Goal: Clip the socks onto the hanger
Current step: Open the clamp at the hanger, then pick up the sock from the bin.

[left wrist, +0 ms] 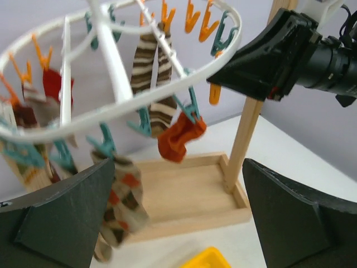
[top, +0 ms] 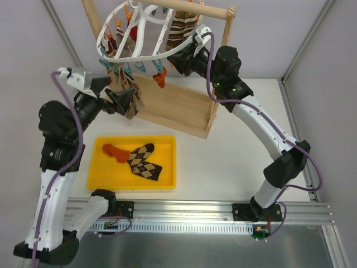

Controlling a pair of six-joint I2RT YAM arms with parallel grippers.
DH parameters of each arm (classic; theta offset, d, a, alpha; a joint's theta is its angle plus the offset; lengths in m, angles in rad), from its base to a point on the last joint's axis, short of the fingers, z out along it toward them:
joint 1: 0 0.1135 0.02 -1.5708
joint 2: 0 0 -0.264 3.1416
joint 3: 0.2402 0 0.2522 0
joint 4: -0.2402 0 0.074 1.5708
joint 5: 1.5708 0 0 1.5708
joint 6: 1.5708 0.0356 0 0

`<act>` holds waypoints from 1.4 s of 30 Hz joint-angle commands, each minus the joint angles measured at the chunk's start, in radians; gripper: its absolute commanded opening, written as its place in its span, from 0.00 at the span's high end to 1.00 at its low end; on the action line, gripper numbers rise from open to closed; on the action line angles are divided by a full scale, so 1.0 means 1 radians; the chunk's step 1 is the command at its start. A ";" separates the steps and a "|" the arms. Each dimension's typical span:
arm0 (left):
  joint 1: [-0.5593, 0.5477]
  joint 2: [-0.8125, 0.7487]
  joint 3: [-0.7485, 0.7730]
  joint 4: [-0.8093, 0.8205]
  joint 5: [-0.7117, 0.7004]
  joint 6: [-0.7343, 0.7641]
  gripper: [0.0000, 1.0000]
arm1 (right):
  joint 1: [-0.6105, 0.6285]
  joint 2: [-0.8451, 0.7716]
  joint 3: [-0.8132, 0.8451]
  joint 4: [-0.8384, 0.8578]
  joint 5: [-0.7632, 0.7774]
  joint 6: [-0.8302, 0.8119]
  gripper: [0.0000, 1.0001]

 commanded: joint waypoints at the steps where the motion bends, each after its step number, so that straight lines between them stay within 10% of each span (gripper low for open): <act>1: 0.010 -0.139 -0.167 0.005 -0.164 -0.286 0.01 | 0.005 0.014 0.051 0.014 0.020 0.040 0.99; 8: 0.010 -0.205 -0.413 -0.359 -0.514 -0.431 0.01 | 0.006 0.012 0.048 0.006 0.008 0.059 0.99; 20: 0.011 -0.051 -0.677 -0.315 -0.781 -0.844 0.05 | 0.005 0.014 0.049 -0.005 -0.017 0.074 0.99; 42: 0.225 0.158 -0.873 0.040 -0.718 -0.927 0.30 | 0.005 0.017 0.063 -0.034 -0.015 0.049 0.99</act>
